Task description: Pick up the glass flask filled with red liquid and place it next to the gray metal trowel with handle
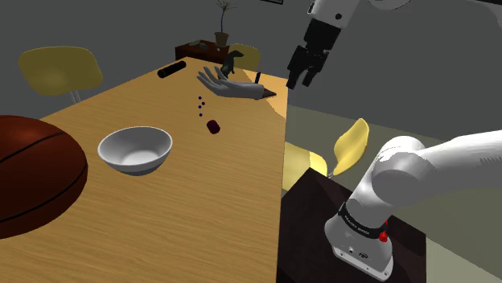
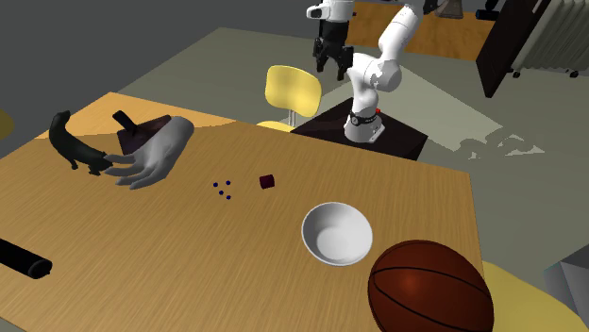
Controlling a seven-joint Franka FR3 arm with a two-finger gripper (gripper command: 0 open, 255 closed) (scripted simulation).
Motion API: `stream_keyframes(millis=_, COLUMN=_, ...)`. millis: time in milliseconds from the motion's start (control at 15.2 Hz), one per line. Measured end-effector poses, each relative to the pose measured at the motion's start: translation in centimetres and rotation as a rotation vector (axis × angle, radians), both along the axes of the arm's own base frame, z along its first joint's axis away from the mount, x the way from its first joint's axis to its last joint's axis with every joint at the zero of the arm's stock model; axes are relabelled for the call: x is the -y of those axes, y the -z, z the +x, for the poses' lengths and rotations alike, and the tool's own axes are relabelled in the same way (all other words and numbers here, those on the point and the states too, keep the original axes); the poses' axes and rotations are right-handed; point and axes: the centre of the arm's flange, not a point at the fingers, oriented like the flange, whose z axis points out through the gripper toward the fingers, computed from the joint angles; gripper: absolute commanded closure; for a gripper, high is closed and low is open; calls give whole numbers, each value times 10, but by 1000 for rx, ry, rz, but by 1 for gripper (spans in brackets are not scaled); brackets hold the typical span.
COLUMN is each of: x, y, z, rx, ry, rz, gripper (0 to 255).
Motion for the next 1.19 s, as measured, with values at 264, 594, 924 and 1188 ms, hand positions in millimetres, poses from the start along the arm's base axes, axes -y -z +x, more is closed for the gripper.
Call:
stream_keyframes(millis=264, x=-3, y=15, z=21, rx=-1, ry=1, rz=-2, gripper=0)
stream_keyframes(millis=594, x=-7, y=56, z=72, rx=0, ry=5, rz=-9, gripper=0)
stream_keyframes(millis=924, x=-10, y=100, z=122, rx=2, ry=9, rz=-15, gripper=0)
stream_keyframes(millis=1188, x=-12, y=131, z=162, rx=4, ry=12, rz=-20, gripper=0)
